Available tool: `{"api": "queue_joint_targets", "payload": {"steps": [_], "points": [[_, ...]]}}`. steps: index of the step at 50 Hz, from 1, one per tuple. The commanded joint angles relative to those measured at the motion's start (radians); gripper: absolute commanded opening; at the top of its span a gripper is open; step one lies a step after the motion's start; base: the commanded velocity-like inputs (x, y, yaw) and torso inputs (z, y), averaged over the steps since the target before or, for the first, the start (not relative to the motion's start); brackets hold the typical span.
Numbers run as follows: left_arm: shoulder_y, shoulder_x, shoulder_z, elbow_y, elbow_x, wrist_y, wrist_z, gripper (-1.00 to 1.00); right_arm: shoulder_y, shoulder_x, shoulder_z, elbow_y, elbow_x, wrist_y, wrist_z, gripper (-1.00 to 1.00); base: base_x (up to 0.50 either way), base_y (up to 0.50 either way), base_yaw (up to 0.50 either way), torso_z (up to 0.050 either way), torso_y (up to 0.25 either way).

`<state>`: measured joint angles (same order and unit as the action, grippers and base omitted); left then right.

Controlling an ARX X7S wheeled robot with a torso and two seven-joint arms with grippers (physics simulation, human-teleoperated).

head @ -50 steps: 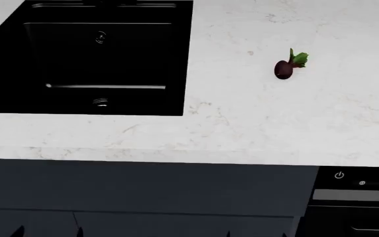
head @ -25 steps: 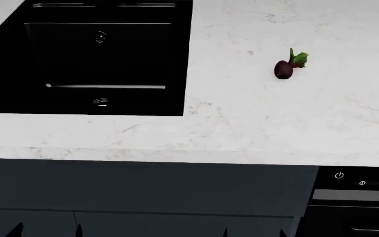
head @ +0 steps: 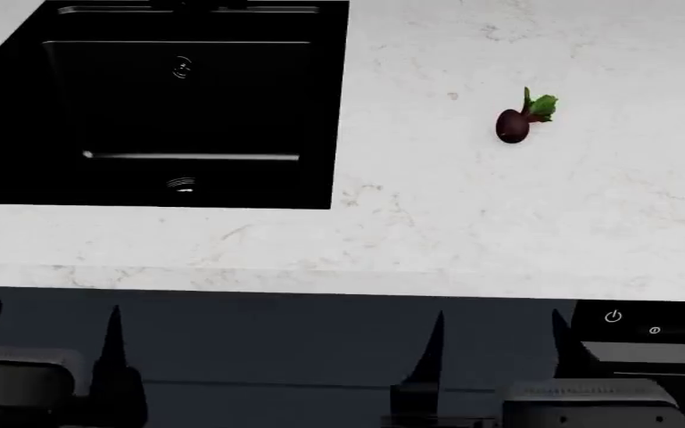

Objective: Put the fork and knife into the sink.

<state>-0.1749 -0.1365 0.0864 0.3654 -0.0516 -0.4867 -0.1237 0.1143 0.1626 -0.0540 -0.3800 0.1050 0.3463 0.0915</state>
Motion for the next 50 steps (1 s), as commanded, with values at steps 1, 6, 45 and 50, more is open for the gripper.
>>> {"api": "queue_joint_targets", "payload": {"steps": [1, 6, 45, 50], "points": [[-0.249, -0.037, -0.057, 0.1, -0.048, -0.373, 0.018, 1.0, 0.267, 0.096, 0.103, -0.255, 0.06, 0.525, 0.056, 1.0, 0.0, 0.0, 0.0, 0.0, 0.0], [-0.34, -0.044, -0.093, 0.087, -0.062, -0.443, 0.011, 1.0, 0.446, 0.116, 0.206, -0.34, 0.115, 0.815, 0.072, 1.0, 0.0, 0.0, 0.0, 0.0, 0.0], [-0.883, -0.126, -0.115, -0.085, -0.149, -0.822, 0.06, 1.0, 0.914, 0.477, 0.324, -0.177, 0.986, 1.137, 0.734, 1.0, 0.0, 0.0, 0.0, 0.0, 0.0], [-0.964, -0.146, -0.105, 0.007, -0.186, -0.98, 0.082, 1.0, 0.916, 0.473, 0.316, -0.178, 0.998, 1.131, 0.74, 1.0, 0.0, 0.0, 0.0, 0.0, 0.0]]}}
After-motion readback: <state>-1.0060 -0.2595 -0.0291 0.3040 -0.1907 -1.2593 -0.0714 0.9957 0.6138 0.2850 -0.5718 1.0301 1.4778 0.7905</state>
